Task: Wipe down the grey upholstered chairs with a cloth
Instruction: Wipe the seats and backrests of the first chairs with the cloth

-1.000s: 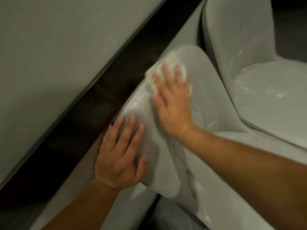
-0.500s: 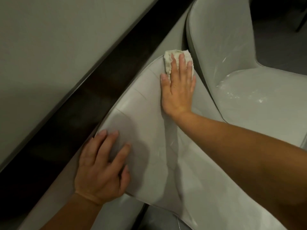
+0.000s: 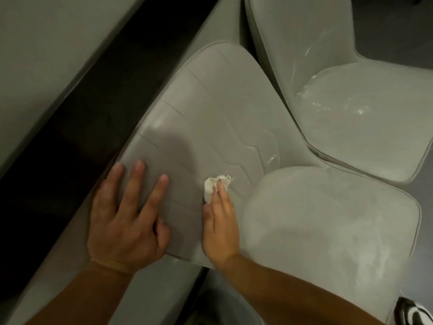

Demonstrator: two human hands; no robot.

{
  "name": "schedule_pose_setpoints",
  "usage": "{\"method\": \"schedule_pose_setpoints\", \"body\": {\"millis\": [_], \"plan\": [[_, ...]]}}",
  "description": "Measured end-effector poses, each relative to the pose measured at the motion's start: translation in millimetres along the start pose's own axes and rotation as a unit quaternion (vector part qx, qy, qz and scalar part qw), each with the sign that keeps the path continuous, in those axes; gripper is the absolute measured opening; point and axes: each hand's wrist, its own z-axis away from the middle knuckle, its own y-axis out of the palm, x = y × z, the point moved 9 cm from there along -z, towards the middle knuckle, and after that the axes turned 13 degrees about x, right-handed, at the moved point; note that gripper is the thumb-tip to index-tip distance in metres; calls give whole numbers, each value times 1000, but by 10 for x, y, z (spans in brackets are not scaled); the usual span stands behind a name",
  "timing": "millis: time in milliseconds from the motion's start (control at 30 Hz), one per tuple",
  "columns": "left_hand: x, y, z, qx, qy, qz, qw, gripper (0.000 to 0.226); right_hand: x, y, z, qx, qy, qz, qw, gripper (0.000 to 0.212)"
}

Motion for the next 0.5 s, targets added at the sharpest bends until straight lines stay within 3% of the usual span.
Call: {"method": "schedule_pose_setpoints", "body": {"millis": [100,133,233,300,400,500], "plan": [[-21,-10,11,-8,-2,-1,1000,61,-384,-317,-45,-103,196,-93,971,42],[-24,-17,16,-11,-2,1,1000,61,-278,-448,-78,-132,193,-95,968,41],[-14,-18,-1,-20,2,3,1000,61,677,-640,-270,-157,-20,-60,986,44],[-18,-17,-14,-22,5,-7,1000,61,1123,-521,-356,-139,-101,-20,985,45],[-34,-29,2,-15,0,-6,1000,61,1147,-341,-393,-128,-78,38,988,47],[-18,-20,-11,-6,-5,-1,1000,63,440,-173,-165,-91,41,-6,995,47]]}}
